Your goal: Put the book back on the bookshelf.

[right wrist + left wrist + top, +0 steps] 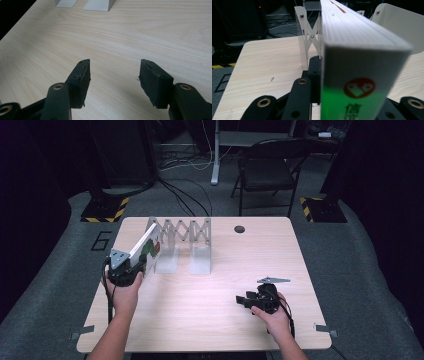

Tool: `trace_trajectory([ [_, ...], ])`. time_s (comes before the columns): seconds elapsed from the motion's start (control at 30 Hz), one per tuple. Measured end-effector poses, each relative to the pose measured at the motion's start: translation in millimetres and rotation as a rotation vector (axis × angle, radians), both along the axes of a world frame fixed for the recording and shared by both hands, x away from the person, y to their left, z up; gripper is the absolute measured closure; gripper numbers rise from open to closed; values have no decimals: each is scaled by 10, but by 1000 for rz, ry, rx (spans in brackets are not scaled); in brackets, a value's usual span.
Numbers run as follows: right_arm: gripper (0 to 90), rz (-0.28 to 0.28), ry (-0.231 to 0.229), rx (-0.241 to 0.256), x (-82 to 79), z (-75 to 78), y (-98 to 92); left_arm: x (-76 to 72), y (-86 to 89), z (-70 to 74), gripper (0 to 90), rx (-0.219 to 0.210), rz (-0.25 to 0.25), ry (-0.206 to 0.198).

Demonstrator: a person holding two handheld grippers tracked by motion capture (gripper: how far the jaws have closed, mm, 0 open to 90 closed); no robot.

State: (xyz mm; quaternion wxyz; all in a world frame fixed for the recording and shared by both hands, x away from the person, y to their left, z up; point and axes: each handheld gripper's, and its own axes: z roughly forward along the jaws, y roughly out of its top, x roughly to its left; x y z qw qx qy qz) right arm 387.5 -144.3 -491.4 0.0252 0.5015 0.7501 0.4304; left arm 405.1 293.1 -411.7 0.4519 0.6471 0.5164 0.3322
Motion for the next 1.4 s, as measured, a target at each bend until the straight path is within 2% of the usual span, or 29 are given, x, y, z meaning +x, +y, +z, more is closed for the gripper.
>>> trace_trajectory([
  [0.13,420,-2,4,5,-5,3,0,61,-16,-34,758,-4,6,10],
  [0.23,420,-3,0,7,-8,3,-4,112,-28,-68,758,9,4,18],
  [0.47,420,6,-9,0,-34,5,19,217,-32,-163,758,-19,45,18],
  [0.6,420,-4,-11,4,-52,7,-20,252,-53,-205,757,2,47,24],
  [0.9,420,-10,-15,-1,-106,10,-48,332,-102,-265,757,5,51,46],
  [1.03,420,-20,-15,-1,-126,7,-64,372,-145,-287,757,23,42,55],
  [1.07,420,-19,-18,-2,-129,3,-71,385,-166,-298,757,11,47,46],
  [1.13,420,-20,-21,-5,-142,0,-95,399,-176,-305,757,25,43,50],
  [1.27,420,-34,-11,1,-165,8,-111,437,-183,-318,757,28,48,60],
  [1.3,420,-35,-14,1,-170,9,-123,447,-192,-324,757,16,58,56],
  [1.33,420,-37,-18,3,-172,8,-130,451,-184,-323,757,31,52,65],
  [1.4,420,-43,-15,6,-177,10,-143,462,-199,-331,757,27,56,61],
])
